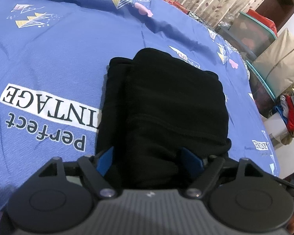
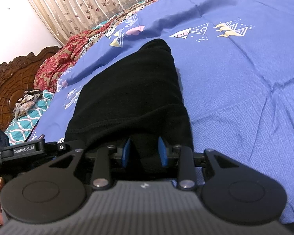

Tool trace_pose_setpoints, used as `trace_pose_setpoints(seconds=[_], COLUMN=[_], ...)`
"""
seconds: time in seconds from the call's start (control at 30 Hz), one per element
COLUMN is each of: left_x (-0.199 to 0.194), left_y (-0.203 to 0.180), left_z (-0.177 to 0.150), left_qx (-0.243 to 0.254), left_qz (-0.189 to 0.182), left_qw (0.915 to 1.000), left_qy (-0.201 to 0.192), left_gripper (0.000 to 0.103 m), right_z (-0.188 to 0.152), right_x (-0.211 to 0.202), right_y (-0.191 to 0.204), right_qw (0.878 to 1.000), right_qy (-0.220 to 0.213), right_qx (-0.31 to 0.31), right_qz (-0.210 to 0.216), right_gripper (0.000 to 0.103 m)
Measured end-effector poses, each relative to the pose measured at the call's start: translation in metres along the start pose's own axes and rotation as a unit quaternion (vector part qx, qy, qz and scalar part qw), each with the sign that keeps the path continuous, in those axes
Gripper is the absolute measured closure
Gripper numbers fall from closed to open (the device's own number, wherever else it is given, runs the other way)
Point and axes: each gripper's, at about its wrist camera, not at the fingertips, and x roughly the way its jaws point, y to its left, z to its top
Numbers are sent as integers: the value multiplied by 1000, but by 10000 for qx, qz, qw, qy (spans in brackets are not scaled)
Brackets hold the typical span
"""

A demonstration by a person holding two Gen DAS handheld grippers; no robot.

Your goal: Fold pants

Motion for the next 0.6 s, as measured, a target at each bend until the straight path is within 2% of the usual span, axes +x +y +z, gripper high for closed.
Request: trace_pose_setpoints(seconds=[0.53,0.6], left_x=[-1,-1], left_y=[1,2], left_z=[-2,-2], left_qx=[64,82], left_qz=[-75,-115], left_qw=[9999,9999], left_qy=[-25,-15], left_gripper=[20,17], right_z=[1,1], right_x=[-1,-1], right_y=[0,1], right_qw=[10000,10000], right_qy=[11,13], right_qx=[37,48], right_qz=[-44,-52], right_gripper=[68,68])
